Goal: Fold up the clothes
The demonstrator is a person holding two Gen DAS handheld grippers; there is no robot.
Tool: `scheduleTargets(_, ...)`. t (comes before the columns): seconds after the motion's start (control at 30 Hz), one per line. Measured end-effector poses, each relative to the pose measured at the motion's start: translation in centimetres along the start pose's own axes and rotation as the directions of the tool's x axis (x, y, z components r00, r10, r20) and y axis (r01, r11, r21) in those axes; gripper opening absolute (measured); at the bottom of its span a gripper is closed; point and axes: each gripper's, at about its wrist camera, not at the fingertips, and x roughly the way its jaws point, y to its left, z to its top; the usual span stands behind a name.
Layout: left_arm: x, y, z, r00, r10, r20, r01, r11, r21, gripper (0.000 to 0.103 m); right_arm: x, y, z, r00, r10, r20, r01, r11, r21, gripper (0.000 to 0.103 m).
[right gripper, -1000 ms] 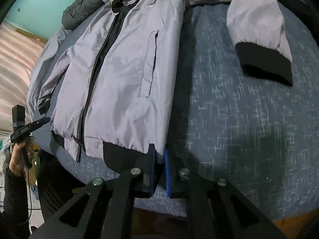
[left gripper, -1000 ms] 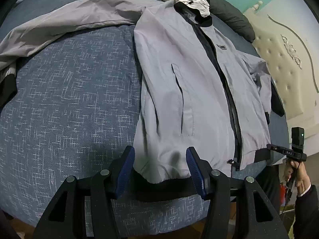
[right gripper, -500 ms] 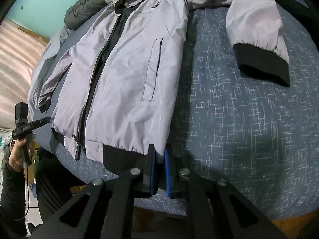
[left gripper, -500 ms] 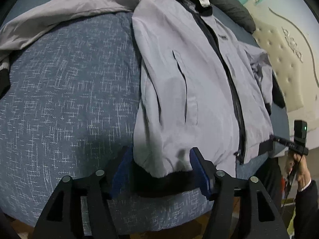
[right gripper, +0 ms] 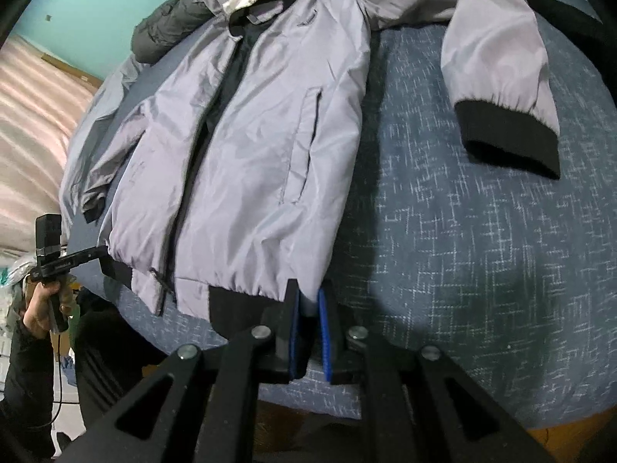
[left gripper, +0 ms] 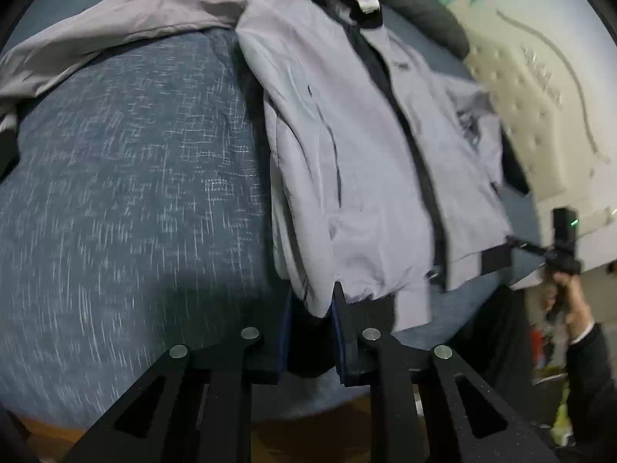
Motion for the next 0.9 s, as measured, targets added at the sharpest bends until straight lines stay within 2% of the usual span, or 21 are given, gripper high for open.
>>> scheduleTargets(0.13, 0.9, 1.3, 0.2, 0.999, 0.02, -0.037, -0.022, 0.998, -0.052, 0.022, -0.2, 0.2, 0.0, 1.0, -0.007, -0.003, 0.007, 1.0, -0.014, 0.009)
scheduleTargets(0.27, 0.3, 1.8, -0.2, 0.997, 0.07, -0.007, -0.071, 0.996, -0.053, 0.038, -0.5, 0.4, 0.1, 1.0, -0.019, -0.003, 0.018, 1.0, -0.022, 0.012)
scheduleTargets(0.3, 0.0, 1.7, -0.2, 0.997, 0.077, 0.008, -0.076, 0.996, -0.047, 0.046, -1.0, 0.4, 0.3, 0.999, -0.035, 0.014, 0.035, 0.999, -0.016, 0.012)
scheduleTargets(0.33, -0.3, 1.5, 0.0, 0.996, 0.082, 0.02, -0.081, 0.996, -0.039, 0.048, -1.6, 0.5, 0.4, 0.998, -0.046, 0.035, 0.047, 0.999, -0.011, 0.016)
scheduleTargets(0.4, -0.7, 1.1, 0.7, 0.995, 0.091, 0.048, -0.09, 0.996, -0.028, 0.05, -3.5, 0.7, 1.2, 0.993, -0.06, 0.102, 0.061, 0.998, -0.001, 0.025)
scheduleTargets(0.47, -0.9, 0.7, 1.8, 0.991, 0.104, 0.082, -0.103, 0.994, -0.019, 0.05, -5.3, 1.1, 2.0, 0.985, -0.042, 0.167, 0.042, 0.999, 0.003, 0.028)
scheduleTargets(0.53, -0.9, 0.3, 3.0, 0.986, 0.119, 0.116, -0.118, 0.993, -0.015, 0.051, -6.2, 1.8, 3.5, 0.975, 0.016, 0.22, -0.018, 1.0, 0.005, 0.03)
scheduleTargets(0.63, -1.3, 0.4, 4.2, 0.977, 0.135, 0.164, -0.134, 0.991, -0.016, 0.052, -4.9, 4.4, 5.8, 0.965, 0.113, 0.238, -0.109, 0.994, -0.031, 0.032)
scheduleTargets(0.73, -1.1, 0.2, 5.6, 0.971, 0.143, 0.194, -0.141, 0.99, -0.022, 0.055, -1.7, 7.8, 7.8, 0.96, 0.185, 0.209, -0.174, 0.982, -0.068, 0.038)
scheduleTargets(0.9, -1.4, 1.1, 6.3, 0.96, 0.15, 0.235, -0.145, 0.989, -0.041, 0.062, 4.5, 11.3, 11.0, 0.945, 0.295, 0.141, -0.294, 0.955, -0.032, 0.039)
